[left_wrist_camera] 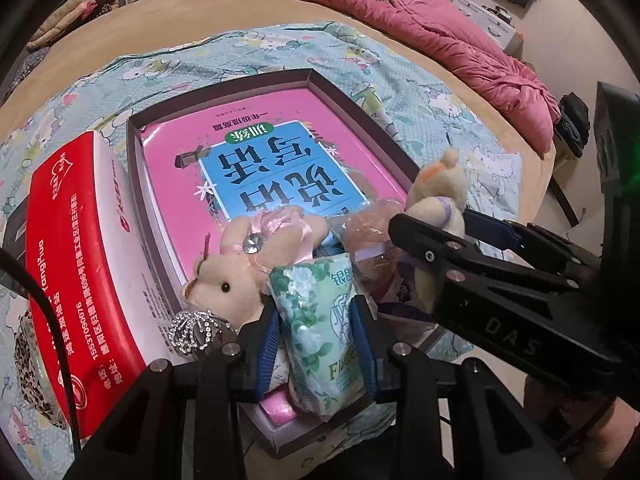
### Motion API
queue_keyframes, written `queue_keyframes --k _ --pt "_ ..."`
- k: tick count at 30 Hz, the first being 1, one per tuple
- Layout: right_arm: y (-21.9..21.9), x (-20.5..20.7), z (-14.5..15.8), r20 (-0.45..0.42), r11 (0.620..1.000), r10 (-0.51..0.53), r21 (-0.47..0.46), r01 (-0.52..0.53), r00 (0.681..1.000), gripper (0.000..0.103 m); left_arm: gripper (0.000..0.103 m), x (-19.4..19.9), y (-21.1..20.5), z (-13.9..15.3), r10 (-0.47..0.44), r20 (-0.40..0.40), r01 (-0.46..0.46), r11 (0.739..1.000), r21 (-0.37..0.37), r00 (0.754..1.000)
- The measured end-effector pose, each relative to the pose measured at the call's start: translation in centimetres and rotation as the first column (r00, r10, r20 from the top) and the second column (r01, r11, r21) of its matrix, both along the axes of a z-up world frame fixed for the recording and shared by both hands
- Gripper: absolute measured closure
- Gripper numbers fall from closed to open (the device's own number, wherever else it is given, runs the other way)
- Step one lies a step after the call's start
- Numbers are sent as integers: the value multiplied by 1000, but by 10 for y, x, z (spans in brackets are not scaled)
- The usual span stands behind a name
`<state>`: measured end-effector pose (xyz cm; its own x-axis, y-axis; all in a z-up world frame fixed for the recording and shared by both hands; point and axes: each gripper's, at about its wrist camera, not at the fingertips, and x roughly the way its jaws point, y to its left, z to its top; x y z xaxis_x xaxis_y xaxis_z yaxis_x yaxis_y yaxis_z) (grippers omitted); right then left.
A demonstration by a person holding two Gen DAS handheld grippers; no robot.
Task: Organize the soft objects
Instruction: 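Lower the tissue pack and bear down onto the tray beside the other items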
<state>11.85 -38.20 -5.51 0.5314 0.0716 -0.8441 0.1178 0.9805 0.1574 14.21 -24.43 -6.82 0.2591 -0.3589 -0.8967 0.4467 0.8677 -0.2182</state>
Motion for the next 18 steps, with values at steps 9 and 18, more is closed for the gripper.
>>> queue_keyframes --k 9,18 --pt "-1 4 -3 10 999 -8 38 8 1000 36 68 1 -1 1 2 5 -2 1000 1 1000" --pt "1 4 -2 14 999 4 44 -4 1000 35 68 2 -3 0 2 8 -2 1000 3 1000"
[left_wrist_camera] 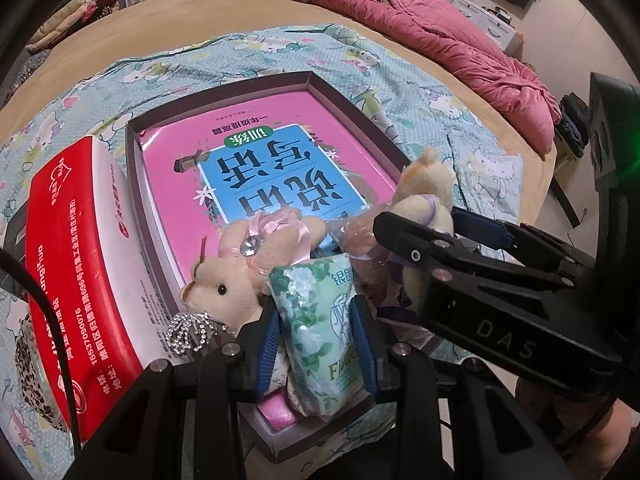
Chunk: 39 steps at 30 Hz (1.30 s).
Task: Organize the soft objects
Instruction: 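Lower the tissue pack and bear down onto the tray beside the other items, then open the right gripper to release the bear while the left releases the tissue pack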
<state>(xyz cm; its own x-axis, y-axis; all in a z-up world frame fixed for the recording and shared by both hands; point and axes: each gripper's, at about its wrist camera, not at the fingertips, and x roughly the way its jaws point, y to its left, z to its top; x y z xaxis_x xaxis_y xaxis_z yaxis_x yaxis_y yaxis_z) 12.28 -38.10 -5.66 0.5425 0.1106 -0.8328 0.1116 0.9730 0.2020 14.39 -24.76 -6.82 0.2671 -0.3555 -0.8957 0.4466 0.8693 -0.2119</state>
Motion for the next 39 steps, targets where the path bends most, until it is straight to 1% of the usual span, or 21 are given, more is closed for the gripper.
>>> queue_keyframes --k 5,14,23,27,32,39 --pt "-3 0 0 0 1000 -10 23 10 1000 34 68 0 -1 0 1 1 -1 1000 1 1000" --pt "2 1 4 7 1000 5 7 -5 1000 27 68 1 0 0 1 1 -1 1000 -4 1000" --pt "-6 -3 12 33 1000 -28 -12 29 999 26 67 1 0 1 2 8 -2 1000 3 1000" --pt "-13 -5 9 17 998 -53 -27 53 998 26 67 1 1 3 1 11 -1 1000 5 1000" --pt "-22 -9 7 10 997 -79 -7 79 997 26 66 0 0 4 0 9 0 1000 7 1000" --pt "-26 -14 17 35 995 -95 1 95 995 26 65 0 -1 5 -4 17 4 1000 14 1000"
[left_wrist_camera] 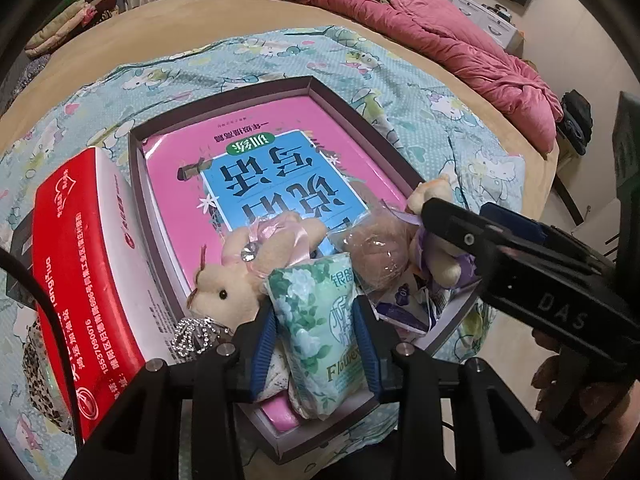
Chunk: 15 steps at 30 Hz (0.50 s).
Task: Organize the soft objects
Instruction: 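Open the right gripper to release the bear while the left releases the tissue pack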
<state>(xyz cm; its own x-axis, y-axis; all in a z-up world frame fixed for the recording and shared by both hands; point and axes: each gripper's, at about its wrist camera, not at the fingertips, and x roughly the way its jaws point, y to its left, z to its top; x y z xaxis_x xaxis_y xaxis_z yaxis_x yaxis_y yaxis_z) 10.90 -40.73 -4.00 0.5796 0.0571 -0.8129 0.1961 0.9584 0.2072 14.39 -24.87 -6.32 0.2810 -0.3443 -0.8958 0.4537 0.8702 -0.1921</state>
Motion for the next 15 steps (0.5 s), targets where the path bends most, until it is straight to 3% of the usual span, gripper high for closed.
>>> queue_keyframes --k 15 --pt "-3 -12 20 38 1000 -14 -20 14 999 26 51 -2 7 17 7 37 -8 1000 3 999"
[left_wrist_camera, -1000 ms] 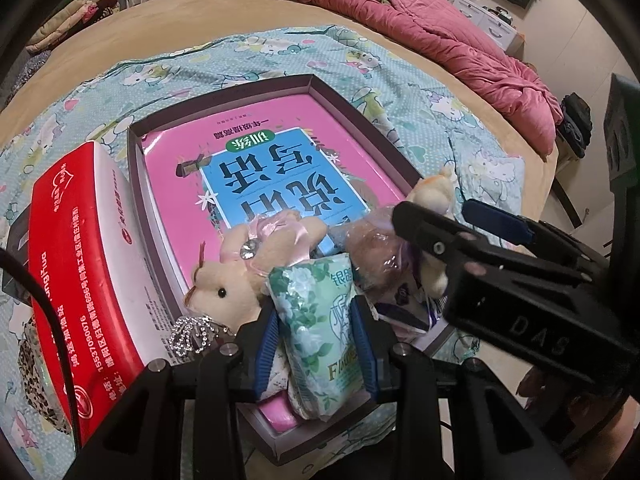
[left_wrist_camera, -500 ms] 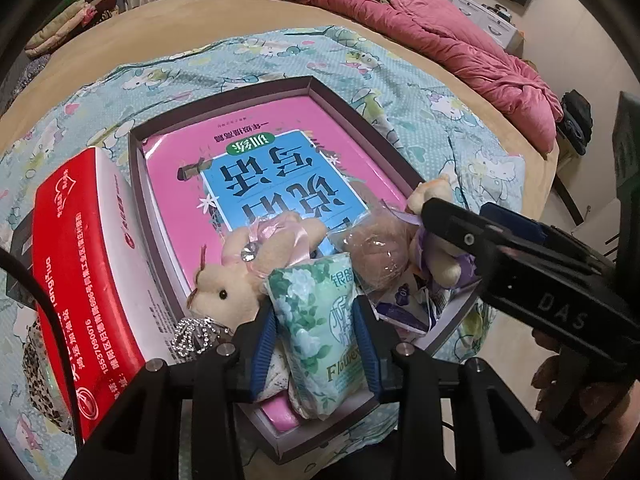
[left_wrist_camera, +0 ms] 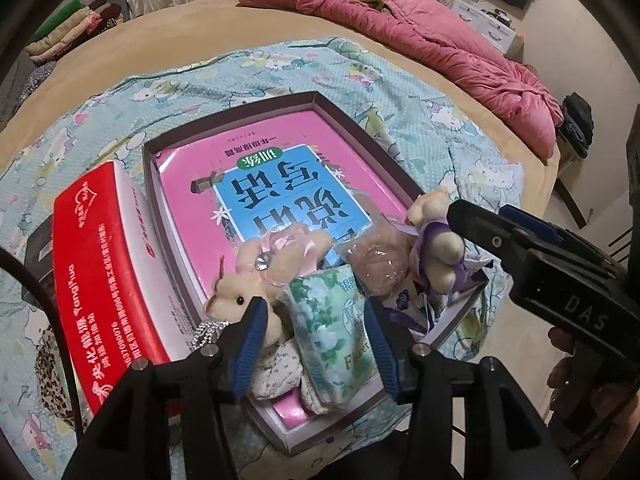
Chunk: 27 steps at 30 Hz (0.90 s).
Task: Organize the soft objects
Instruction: 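Open the right gripper to release the bear while the left releases the tissue pack, then move both open grippers back toward the leopard-print scrunchie and remaining items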
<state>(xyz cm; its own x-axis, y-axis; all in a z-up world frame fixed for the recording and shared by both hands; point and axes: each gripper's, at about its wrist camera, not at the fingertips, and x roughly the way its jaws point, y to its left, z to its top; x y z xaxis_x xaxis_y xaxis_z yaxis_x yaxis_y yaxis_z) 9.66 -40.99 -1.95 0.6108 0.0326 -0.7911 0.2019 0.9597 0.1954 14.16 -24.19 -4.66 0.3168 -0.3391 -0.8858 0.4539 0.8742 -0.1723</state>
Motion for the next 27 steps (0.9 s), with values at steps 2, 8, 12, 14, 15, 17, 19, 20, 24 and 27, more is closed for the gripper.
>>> queue_keyframes --k 2,8,12,14,15,17,19,20,24,27 --pt "1 -1 3 3 1000 1 -5 -1 1000 26 47 -2 1 4 0 9 0 1000 1 1000" --pt "6 -6 12 17 1000 7 -22 -7 1000 25 38 -9 8 21 11 50 -12 1000 16 999" --pt "11 -10 20 37 999 13 -41 -12 999 25 35 -16 14 32 15 83 -17 999 32 996" --pt "13 -11 24 42 999 14 -46 -12 999 24 31 -19 18 37 20 89 -23 999 33 996" --pt "14 -12 25 44 999 13 -50 -11 999 24 31 -21 21 40 25 91 -28 999 32 996" --pt "17 -14 29 49 998 17 -56 -14 999 24 31 -23 25 44 31 96 -34 999 32 995" --pt "21 -15 33 54 998 22 -63 -19 998 24 31 -26 29 47 40 99 -43 999 32 994" --pt "22 -16 34 56 998 23 -67 -19 998 24 31 -27 31 49 42 101 -45 998 31 994" --pt "30 -19 42 65 997 33 -74 -28 997 23 31 -33 39 56 51 112 -55 998 31 992" --pt "36 -21 49 76 996 44 -87 -38 996 23 31 -37 46 63 64 120 -67 998 20 991"
